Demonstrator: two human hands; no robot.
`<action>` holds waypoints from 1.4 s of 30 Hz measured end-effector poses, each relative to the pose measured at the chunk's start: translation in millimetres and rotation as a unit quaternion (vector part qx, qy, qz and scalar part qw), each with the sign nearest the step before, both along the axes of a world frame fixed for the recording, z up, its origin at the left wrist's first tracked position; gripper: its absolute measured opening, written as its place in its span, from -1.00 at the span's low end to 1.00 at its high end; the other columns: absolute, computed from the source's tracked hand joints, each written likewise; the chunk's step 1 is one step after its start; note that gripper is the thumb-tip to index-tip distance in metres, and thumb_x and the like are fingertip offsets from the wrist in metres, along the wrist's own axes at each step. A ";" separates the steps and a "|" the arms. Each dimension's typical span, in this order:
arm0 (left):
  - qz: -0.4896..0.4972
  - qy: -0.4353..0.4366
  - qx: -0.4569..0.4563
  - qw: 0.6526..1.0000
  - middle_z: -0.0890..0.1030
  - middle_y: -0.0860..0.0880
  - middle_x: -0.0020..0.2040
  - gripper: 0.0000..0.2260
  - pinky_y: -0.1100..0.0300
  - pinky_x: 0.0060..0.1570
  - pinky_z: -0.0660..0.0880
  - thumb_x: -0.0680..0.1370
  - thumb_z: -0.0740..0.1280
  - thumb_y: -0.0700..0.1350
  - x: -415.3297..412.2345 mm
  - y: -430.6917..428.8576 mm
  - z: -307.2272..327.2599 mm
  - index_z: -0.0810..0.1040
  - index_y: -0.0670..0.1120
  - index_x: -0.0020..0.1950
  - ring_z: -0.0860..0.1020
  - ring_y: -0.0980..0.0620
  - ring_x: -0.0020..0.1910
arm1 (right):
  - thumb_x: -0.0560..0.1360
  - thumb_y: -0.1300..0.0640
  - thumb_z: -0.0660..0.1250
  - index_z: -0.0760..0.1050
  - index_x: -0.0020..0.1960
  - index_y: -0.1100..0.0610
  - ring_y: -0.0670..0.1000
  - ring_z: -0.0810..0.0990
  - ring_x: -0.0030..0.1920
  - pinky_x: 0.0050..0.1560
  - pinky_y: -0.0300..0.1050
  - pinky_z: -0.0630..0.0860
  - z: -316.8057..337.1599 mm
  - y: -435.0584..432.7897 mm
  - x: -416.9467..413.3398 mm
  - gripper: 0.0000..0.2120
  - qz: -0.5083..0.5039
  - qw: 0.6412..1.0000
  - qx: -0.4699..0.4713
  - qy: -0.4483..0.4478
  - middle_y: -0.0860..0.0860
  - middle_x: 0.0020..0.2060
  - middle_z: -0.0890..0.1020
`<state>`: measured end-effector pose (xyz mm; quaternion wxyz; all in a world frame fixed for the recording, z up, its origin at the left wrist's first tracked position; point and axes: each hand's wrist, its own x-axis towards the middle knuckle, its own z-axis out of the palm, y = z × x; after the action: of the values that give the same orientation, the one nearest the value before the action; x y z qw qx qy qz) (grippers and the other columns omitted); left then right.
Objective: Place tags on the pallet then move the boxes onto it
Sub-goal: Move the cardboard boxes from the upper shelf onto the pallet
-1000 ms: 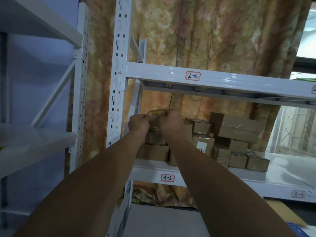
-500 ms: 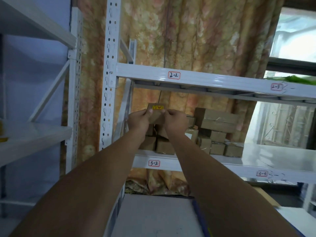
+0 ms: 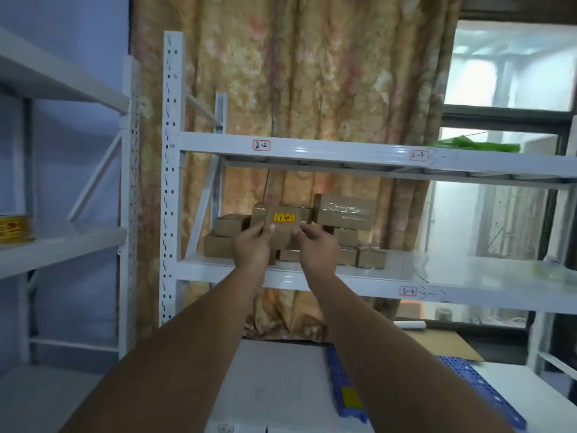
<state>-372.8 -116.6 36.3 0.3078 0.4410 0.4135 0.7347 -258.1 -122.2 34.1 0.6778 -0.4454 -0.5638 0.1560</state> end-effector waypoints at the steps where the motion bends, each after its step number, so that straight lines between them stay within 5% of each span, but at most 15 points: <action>1: -0.001 -0.002 -0.007 1.000 0.67 -0.02 0.19 -0.64 0.12 0.20 0.50 0.55 0.45 -0.01 11.0 -7.6 -6.7 0.62 -0.13 0.30 0.58 -0.04 0.21 | 0.54 0.10 0.42 0.72 0.10 0.04 -0.08 0.61 -0.08 -0.11 -0.28 0.48 -7.6 -8.1 11.1 -0.83 0.005 1.000 -0.003 0.003 -0.09 -0.12 0.71; 5: -0.021 0.008 -0.028 0.999 0.66 -0.04 0.21 -0.63 0.14 0.20 0.50 0.53 0.47 -0.01 57.7 -26.1 -37.6 0.63 -0.13 0.28 0.59 0.00 0.18 | 0.51 0.01 0.45 0.72 0.09 -0.02 -0.02 0.65 -0.02 0.05 -0.06 0.57 -35.8 -27.9 63.3 -0.82 -0.006 0.998 -0.063 0.018 -0.06 -0.10 0.74; 9: -0.054 0.003 -0.031 0.998 0.69 0.00 0.06 -0.73 0.41 -0.18 0.47 0.54 0.46 -0.14 110.9 -39.4 -76.5 0.65 -0.15 0.23 0.55 0.26 -0.18 | 0.50 0.01 0.47 0.72 0.11 0.00 -0.07 0.64 0.01 0.09 -0.14 0.52 -71.3 -44.4 121.8 -0.79 -0.031 0.994 -0.101 -0.003 -0.06 -0.03 0.75; 12: -0.076 -0.018 -0.061 0.995 0.67 0.07 -0.08 -0.74 0.47 -0.32 0.48 0.53 0.47 -0.19 147.2 -40.7 -119.1 0.63 -0.09 0.22 0.53 0.28 -0.24 | 0.45 0.04 0.52 0.73 0.05 -0.04 -0.07 0.69 -0.03 0.12 -0.01 0.61 -111.5 -49.5 162.0 -0.82 -0.024 0.990 -0.139 0.018 -0.12 -0.11 0.75; 16: -0.100 0.008 -0.140 0.985 0.69 0.20 -0.10 -0.72 0.16 0.03 0.61 0.46 0.54 -0.06 181.4 -28.2 -200.6 0.68 -0.02 0.16 0.61 0.25 -0.12 | 0.41 0.06 0.56 0.69 -0.17 -0.32 -0.11 0.71 -0.08 0.02 0.00 0.65 -175.7 -59.1 204.5 -0.76 -0.018 0.985 -0.165 0.047 -0.21 -0.24 0.73; 19: -0.116 0.002 -0.189 0.975 0.68 0.25 -0.16 -0.70 0.00 0.11 0.62 0.44 0.55 -0.04 204.9 -21.6 -252.1 0.69 0.00 0.16 0.66 0.14 -0.05 | 0.45 0.15 0.53 0.76 -0.13 -0.14 0.04 0.74 -0.10 0.04 0.14 0.65 -222.9 -53.9 228.5 -0.83 -0.006 0.976 -0.208 0.069 -0.04 -0.21 0.76; 23: -0.119 -0.022 -0.215 0.969 0.67 0.15 -0.11 -0.68 0.04 0.10 0.62 0.44 0.55 -0.11 226.2 6.2 -283.3 0.68 -0.09 0.18 0.66 0.08 -0.06 | 0.47 0.20 0.47 0.75 0.01 0.06 0.06 0.74 -0.06 0.07 0.17 0.64 -264.8 -27.2 247.2 -0.85 -0.013 0.970 -0.231 0.079 0.02 -0.16 0.76; 35: -0.113 -0.028 -0.267 0.957 0.71 0.01 0.03 -0.69 -0.04 0.16 0.60 0.46 0.53 -0.16 242.5 125.5 -340.3 0.68 -0.11 0.19 0.67 -0.01 0.03 | 0.47 0.21 0.46 0.74 0.05 0.05 -0.02 0.72 -0.05 0.05 0.12 0.64 -321.0 96.3 258.6 -0.81 -0.039 0.958 -0.274 0.078 -0.04 -0.10 0.76; 42: -0.073 0.011 -0.286 0.956 0.71 0.18 -0.03 -0.72 -0.06 0.13 0.60 0.40 0.55 -0.01 260.6 196.4 -388.9 0.65 0.19 0.08 0.67 0.00 0.06 | 0.48 0.21 0.46 0.75 0.02 0.08 -0.01 0.73 -0.11 0.00 0.09 0.66 -358.3 179.8 281.2 -0.85 -0.003 0.947 -0.313 0.073 -0.04 -0.16 0.76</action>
<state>-112.2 79.8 -352.6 0.4687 0.3718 0.5765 0.5566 23.0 57.6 -324.2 0.5441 -0.6238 -0.4347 0.3547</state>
